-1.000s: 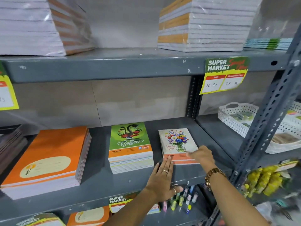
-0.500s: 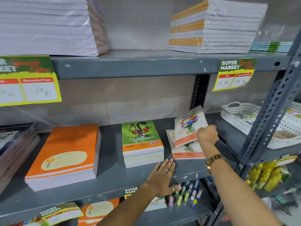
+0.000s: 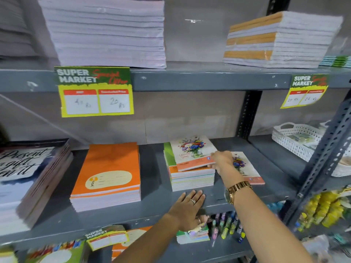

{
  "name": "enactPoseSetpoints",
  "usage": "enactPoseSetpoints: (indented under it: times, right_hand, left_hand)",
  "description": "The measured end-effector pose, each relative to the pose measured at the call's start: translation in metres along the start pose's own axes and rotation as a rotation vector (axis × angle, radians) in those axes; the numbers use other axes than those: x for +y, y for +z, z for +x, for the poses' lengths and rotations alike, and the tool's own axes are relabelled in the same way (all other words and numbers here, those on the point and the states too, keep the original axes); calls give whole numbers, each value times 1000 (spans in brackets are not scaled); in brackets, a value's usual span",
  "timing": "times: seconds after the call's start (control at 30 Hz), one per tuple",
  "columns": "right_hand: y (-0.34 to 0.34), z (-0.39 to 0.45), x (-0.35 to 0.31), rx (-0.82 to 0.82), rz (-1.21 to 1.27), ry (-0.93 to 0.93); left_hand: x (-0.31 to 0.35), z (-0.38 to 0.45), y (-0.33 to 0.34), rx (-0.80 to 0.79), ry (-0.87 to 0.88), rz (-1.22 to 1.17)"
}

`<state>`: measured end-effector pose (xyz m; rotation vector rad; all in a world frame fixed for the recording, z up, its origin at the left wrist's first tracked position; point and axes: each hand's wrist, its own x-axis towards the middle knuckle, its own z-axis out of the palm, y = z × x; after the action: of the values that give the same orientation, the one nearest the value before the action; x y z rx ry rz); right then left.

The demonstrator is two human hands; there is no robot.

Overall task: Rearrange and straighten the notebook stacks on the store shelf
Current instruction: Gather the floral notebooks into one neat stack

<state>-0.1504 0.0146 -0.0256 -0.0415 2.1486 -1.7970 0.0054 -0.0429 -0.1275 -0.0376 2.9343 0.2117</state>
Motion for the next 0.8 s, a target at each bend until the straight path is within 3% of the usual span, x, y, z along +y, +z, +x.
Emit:
enactPoseSetpoints:
  times: [0.13,0.4,0.6,0.8]
  right_hand:
    - [26,-4,10,85,-59,83]
    - [32,-19,16,245,-586,-147]
    - [6,-16,18,394,-664,-232]
    - [-39,2,25,422,-676,-179]
  left_hand:
    - [-7,-16,1,-14,0,-9]
    - [-9,-21,7,0,-22,8]
    - [-1,-14,9,25,-45,-20]
    - [16,5,0,20,-39,-33]
